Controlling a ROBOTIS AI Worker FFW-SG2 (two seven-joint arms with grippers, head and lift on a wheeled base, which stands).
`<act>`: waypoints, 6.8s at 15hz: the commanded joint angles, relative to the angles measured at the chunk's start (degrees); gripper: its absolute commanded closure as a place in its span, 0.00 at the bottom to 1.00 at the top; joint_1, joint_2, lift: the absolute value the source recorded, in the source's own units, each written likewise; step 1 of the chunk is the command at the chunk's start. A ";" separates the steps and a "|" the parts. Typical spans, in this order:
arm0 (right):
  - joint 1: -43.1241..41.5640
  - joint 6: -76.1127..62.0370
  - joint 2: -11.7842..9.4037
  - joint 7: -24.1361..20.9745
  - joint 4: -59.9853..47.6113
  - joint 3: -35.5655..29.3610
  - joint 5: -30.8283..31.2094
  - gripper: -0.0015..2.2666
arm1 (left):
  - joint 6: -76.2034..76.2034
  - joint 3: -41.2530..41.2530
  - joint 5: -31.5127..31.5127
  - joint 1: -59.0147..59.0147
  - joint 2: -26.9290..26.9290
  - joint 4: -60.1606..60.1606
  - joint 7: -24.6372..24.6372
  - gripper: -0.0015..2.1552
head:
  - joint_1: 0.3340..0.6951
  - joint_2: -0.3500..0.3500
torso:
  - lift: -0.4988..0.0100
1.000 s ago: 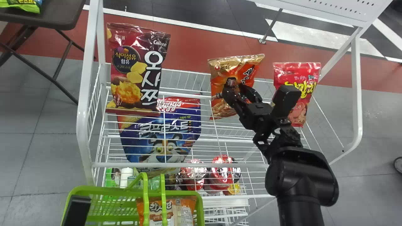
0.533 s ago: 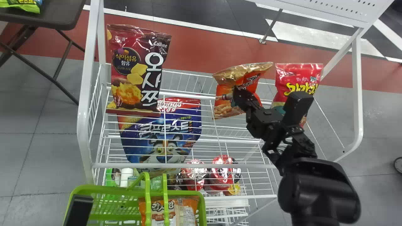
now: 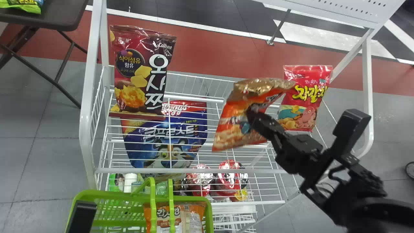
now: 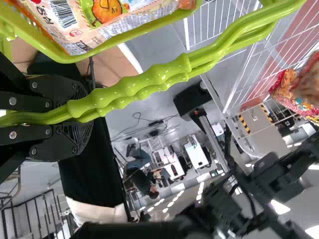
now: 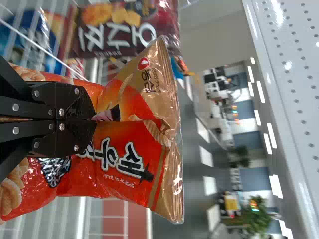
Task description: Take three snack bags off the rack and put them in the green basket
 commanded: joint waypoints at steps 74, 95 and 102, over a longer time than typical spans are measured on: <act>-27.65 -29.45 -7.54 -1.25 48.31 -11.22 9.33 0.95 | 1.41 -2.27 -1.80 0.39 -0.13 -1.67 1.23 0.58 | 1.00 0.00 | 0.93; -2.42 38.23 1.65 14.39 -2.66 -21.41 -16.15 0.97 | 1.41 -2.97 -1.98 -0.05 -0.48 -1.23 2.11 0.58 | 1.00 0.00 | 0.93; 1.27 40.63 -0.51 15.53 9.11 -11.75 -11.32 0.97 | 0.88 -3.06 -1.89 -0.05 -0.74 -1.14 2.02 0.58 | 1.00 0.00 | 0.93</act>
